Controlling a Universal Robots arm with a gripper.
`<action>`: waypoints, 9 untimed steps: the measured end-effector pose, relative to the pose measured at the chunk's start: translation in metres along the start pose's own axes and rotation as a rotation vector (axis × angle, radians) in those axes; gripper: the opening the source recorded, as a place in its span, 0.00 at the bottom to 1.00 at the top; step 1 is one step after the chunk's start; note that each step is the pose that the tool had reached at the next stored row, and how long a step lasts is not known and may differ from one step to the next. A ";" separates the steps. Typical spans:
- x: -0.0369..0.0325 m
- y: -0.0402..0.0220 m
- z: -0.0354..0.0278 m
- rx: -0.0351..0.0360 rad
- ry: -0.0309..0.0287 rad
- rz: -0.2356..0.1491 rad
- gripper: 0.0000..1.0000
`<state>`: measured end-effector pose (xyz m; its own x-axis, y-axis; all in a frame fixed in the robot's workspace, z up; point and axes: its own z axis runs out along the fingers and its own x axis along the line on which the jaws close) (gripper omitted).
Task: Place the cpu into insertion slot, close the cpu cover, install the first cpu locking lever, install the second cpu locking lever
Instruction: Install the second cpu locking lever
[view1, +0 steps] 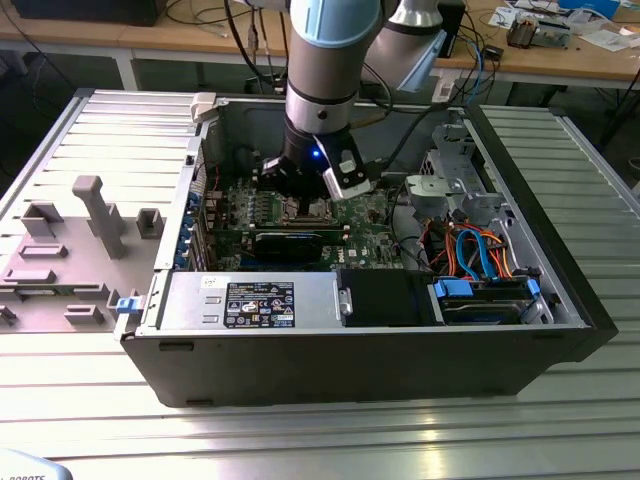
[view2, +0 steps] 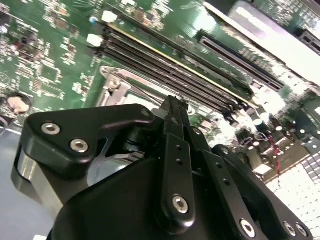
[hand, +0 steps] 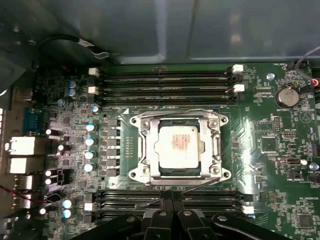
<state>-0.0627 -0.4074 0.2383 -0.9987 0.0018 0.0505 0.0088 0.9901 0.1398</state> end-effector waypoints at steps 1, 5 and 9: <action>0.0045 -0.0018 0.0000 -0.0075 0.0003 0.000 0.11; 0.0105 -0.0036 0.0031 -0.0207 0.0017 -0.006 0.11; 0.0104 -0.0059 0.0099 -0.0217 0.0034 -0.015 0.11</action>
<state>-0.0736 -0.4118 0.2282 -0.9986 -0.0132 0.0516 -0.0047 0.9868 0.1620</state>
